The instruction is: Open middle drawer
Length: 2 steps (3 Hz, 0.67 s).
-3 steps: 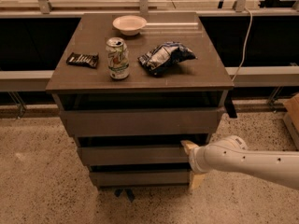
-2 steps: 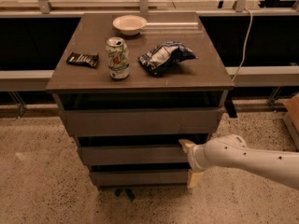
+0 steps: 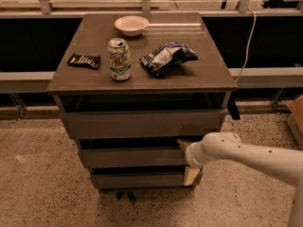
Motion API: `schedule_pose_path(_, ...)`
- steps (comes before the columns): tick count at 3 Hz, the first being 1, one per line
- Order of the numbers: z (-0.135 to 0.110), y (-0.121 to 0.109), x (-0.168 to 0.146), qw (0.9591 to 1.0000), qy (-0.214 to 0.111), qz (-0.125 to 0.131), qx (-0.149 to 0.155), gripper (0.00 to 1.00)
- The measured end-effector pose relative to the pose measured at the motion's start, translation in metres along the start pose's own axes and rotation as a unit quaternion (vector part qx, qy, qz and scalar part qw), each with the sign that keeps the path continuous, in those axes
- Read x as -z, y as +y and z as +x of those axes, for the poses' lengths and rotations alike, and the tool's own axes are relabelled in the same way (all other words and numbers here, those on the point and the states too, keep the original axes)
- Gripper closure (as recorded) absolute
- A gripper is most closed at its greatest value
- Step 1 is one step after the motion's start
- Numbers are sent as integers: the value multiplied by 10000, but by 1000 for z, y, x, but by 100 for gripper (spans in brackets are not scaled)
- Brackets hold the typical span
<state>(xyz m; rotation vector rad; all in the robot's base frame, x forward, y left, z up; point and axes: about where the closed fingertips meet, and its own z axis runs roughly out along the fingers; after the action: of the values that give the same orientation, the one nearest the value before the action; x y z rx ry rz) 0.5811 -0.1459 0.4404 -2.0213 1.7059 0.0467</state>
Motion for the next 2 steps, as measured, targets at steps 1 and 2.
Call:
schedule_pose_path(1, 5, -5, -24, 9999, -57, -110, -66, 0)
schedule_pose_path(2, 13, -4, -53, 9994, -118, -290, -157, 18)
